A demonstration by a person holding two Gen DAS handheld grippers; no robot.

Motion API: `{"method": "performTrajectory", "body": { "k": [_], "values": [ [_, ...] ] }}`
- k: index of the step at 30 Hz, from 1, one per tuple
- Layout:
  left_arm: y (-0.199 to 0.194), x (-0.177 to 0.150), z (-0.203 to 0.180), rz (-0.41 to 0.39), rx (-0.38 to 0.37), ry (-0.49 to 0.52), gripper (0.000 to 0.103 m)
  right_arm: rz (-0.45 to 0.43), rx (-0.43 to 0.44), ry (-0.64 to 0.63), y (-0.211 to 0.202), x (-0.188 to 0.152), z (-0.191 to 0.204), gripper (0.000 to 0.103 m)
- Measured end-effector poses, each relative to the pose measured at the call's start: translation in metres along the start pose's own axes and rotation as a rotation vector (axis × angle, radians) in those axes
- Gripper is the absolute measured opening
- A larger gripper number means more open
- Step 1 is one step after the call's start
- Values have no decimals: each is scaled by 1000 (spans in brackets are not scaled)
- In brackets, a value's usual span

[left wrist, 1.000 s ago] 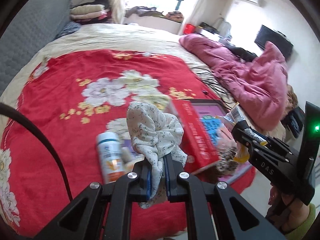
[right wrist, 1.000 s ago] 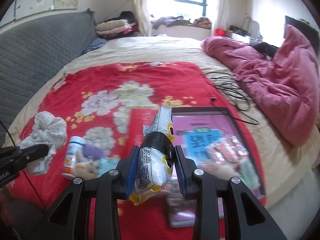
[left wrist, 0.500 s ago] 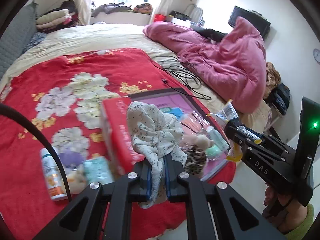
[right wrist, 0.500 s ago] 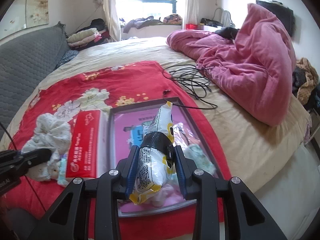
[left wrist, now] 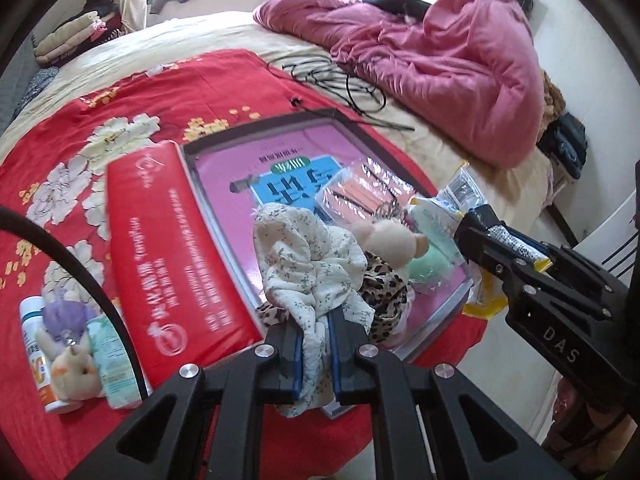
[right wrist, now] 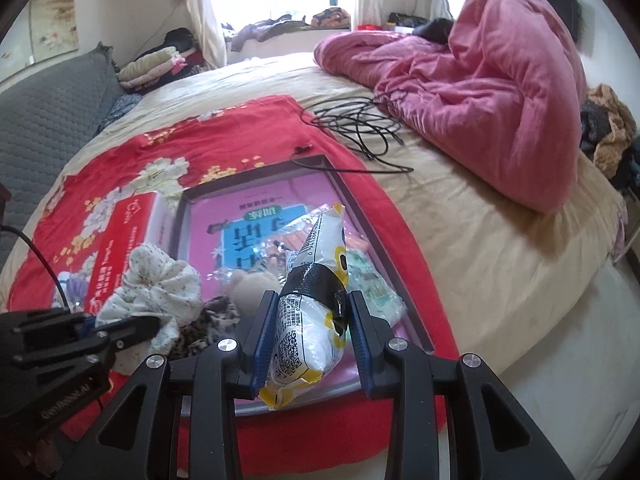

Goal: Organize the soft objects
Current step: 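Carry scrunchie with left tool while right tool carries duck packet to tray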

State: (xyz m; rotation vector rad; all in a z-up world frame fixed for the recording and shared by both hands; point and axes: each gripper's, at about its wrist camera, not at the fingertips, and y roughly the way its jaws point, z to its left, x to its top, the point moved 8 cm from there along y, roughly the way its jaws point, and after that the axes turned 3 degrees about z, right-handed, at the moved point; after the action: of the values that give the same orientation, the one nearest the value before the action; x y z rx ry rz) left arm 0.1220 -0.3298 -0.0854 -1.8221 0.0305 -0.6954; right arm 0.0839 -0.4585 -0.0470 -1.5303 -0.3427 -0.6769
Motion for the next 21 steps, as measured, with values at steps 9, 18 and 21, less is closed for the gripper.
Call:
{"method": "performTrajectory", "body": {
  "k": [9, 18, 21],
  "values": [
    [21, 2, -2, 30, 12, 1, 11, 28, 10, 10, 29, 1, -6, 36],
    [28, 2, 3, 39, 1, -19, 11, 63, 17, 9, 54, 3, -2, 36],
    [29, 2, 2, 38, 1, -12, 11, 62, 15, 5, 56, 4, -1, 36]
  ]
}}
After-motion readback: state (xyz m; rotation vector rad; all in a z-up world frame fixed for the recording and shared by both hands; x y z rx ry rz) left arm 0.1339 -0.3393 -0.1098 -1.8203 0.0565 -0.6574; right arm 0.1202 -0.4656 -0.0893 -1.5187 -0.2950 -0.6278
